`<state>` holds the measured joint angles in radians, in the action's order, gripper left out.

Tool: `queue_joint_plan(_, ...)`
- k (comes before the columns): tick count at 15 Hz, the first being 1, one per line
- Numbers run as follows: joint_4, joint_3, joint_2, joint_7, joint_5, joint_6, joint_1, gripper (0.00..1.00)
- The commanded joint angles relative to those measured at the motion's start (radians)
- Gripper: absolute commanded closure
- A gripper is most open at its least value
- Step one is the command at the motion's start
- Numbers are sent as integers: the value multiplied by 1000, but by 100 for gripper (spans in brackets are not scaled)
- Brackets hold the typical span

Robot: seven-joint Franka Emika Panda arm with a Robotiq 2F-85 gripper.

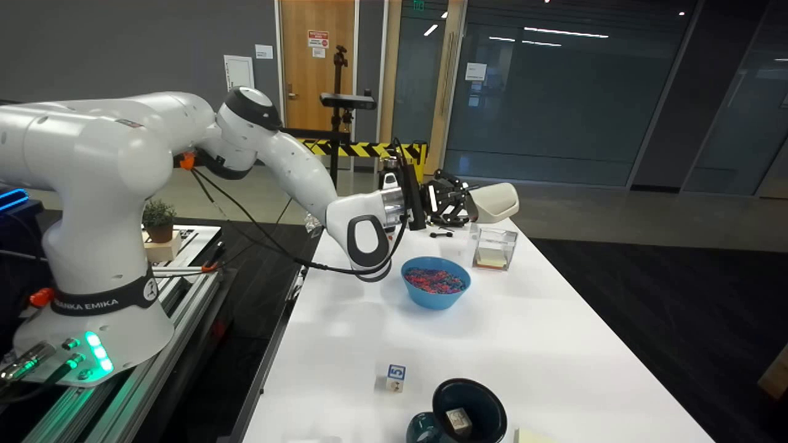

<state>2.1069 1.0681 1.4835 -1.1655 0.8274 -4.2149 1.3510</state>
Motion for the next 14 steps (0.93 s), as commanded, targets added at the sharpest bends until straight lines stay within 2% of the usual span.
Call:
queue_joint_plan(1,-3,8,2,-45,34,-28,-1,99)
queue_joint_plan(14,5,18,1,-44,34,-28,0,99)
